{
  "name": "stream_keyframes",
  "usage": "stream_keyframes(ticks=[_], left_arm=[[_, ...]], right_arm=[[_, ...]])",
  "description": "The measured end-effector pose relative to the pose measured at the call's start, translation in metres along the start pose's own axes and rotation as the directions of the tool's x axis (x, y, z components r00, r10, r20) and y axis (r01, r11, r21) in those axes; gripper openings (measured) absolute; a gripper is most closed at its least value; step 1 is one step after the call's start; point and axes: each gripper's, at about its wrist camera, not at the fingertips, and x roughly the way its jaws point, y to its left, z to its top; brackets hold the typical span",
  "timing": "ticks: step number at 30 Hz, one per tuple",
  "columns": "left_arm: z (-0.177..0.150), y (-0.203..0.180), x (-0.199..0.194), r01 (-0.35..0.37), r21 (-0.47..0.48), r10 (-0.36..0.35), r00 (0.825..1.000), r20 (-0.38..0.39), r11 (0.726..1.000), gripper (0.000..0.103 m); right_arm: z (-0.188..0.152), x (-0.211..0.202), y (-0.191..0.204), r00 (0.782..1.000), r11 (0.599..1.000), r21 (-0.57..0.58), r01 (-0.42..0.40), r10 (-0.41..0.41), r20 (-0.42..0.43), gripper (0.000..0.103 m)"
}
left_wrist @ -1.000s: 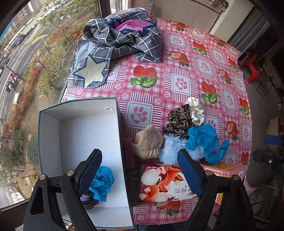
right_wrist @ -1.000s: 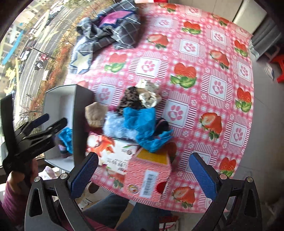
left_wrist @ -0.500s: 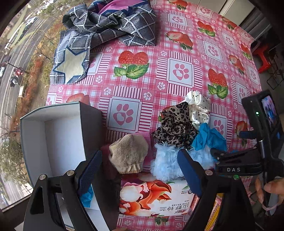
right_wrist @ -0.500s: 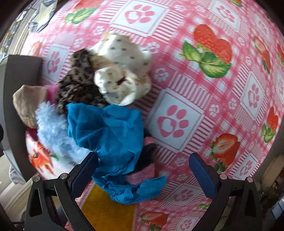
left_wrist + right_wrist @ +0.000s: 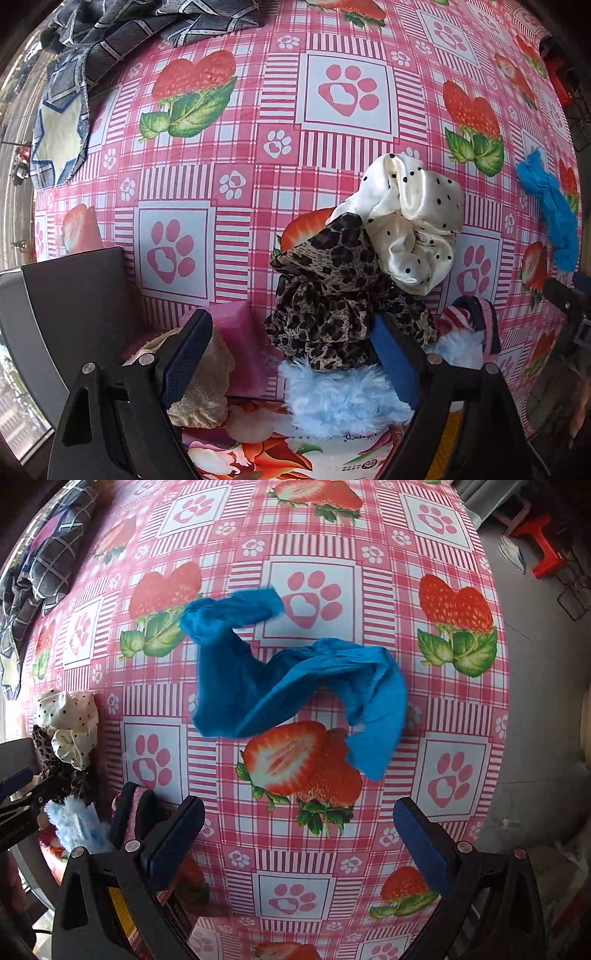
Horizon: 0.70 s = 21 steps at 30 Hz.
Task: Organize soft objects
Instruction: 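Grasp the leopard-print cloth with the left tool while the right tool grasps a blue mesh cloth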
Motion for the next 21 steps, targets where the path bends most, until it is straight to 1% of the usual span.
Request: stream_keyframes(ticks=[3, 5, 7, 8, 10, 13, 15, 16, 17, 18, 19, 20, 21], left_arm=[[0.004, -0.002, 0.008, 0.008, 0.001, -0.008, 1.0, -0.01, 1.0, 0.089], [0.006, -0.002, 0.014, 0.014, -0.011, -0.014, 1.0, -0.02, 1.0, 0.089], [0.007, -0.003, 0.017, 0.021, -0.009, -0.021, 1.0, -0.019, 1.0, 0.089], [0.007, -0.005, 0.018, 0.018, 0.0, -0.018, 1.0, -0.019, 1.0, 0.089], [0.009, -0.008, 0.021, 0.008, 0.014, -0.008, 1.0, -0.025, 1.0, 0.089], [0.013, -0.015, 0.025, 0.004, 0.019, -0.003, 1.0, -0.026, 1.0, 0.088], [0.014, -0.019, 0.023, 0.01, 0.031, -0.01, 1.0, -0.02, 0.999, 0.082], [0.013, -0.021, 0.02, 0.02, 0.036, -0.019, 1.0, -0.013, 0.999, 0.072], [0.013, -0.024, 0.018, 0.049, 0.037, -0.049, 0.999, -0.008, 0.998, 0.047], [0.015, -0.022, 0.014, 0.081, 0.026, -0.08, 0.997, -0.013, 0.996, 0.035], [0.015, -0.019, 0.012, 0.087, 0.012, -0.086, 0.996, -0.013, 0.996, 0.03], [0.015, -0.018, 0.01, 0.089, 0.002, -0.089, 0.996, -0.001, 0.996, 0.024], [0.015, -0.017, 0.007, 0.091, -0.004, -0.091, 0.996, 0.017, 0.996, 0.022]], right_arm=[[0.008, -0.007, 0.01, 0.994, 0.998, -0.015, 0.053, -0.052, 0.092, 0.103], [0.022, -0.013, 0.012, 0.986, 0.997, 0.0, 0.077, -0.077, 0.147, 0.103], [0.038, -0.016, 0.013, 0.979, 0.997, 0.009, 0.076, -0.076, 0.19, 0.103], [0.045, -0.012, 0.014, 0.982, 0.998, 0.0, 0.061, -0.06, 0.176, 0.103], [0.056, 0.003, 0.024, 0.992, 0.999, -0.035, 0.04, -0.036, 0.119, 0.103], [0.053, 0.02, 0.048, 0.993, 0.992, -0.104, 0.077, -0.067, 0.097, 0.103], [0.045, 0.028, 0.06, 0.993, 0.987, -0.131, 0.092, -0.082, 0.08, 0.102], [0.042, 0.031, 0.062, 0.994, 0.988, -0.128, 0.092, -0.083, 0.073, 0.101], [0.04, 0.03, 0.062, 0.995, 0.991, -0.11, 0.076, -0.067, 0.08, 0.095], [0.043, 0.031, 0.063, 0.997, 0.994, -0.099, 0.046, -0.038, 0.074, 0.084], [0.039, 0.029, 0.06, 0.997, 0.995, -0.094, 0.021, -0.014, 0.074, 0.077], [0.036, 0.024, 0.058, 0.996, 0.994, -0.106, 0.022, -0.013, 0.089, 0.054], [0.034, 0.02, 0.061, 0.995, 0.992, -0.128, 0.021, -0.008, 0.101, 0.028]])
